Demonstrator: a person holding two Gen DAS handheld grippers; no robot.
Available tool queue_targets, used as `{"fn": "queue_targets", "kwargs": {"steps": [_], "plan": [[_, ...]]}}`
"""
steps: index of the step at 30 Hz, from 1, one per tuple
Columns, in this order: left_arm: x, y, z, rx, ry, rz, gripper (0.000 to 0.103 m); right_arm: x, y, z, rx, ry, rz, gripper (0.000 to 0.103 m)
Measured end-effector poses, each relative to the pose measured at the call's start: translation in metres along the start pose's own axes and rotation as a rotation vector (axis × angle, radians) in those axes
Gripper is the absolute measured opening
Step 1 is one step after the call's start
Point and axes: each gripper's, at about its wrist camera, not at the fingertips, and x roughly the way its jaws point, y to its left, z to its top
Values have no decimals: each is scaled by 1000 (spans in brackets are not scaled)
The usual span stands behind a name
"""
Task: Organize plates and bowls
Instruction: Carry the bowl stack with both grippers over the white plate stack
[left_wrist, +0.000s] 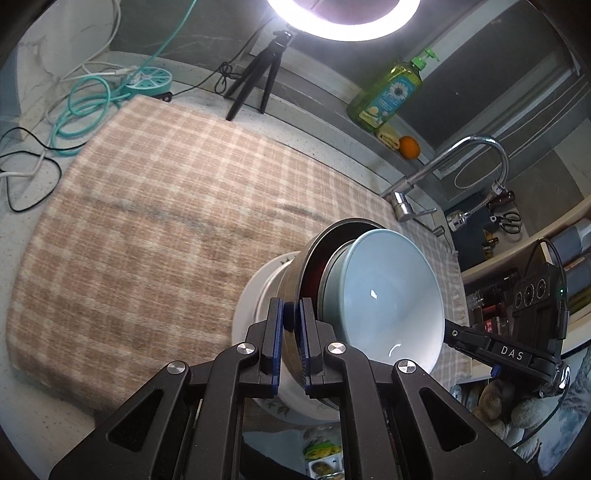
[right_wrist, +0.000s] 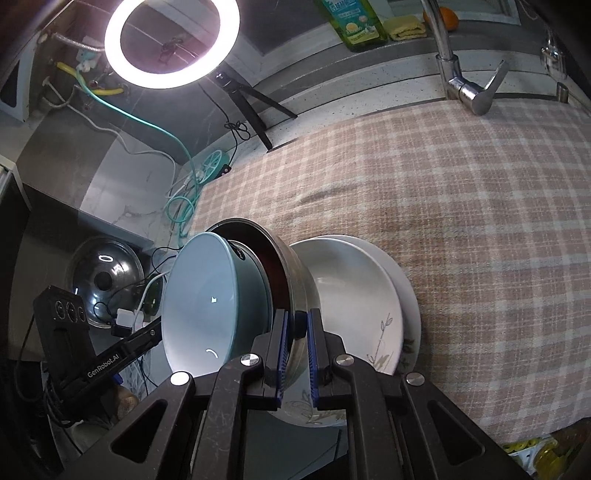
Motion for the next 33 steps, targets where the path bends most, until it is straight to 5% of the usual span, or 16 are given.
{"fn": "queue_targets", "kwargs": {"steps": [33], "plan": [[27,-14,-7,-9,49,29,7,4,-38,-7,47,45,-6,10]]}}
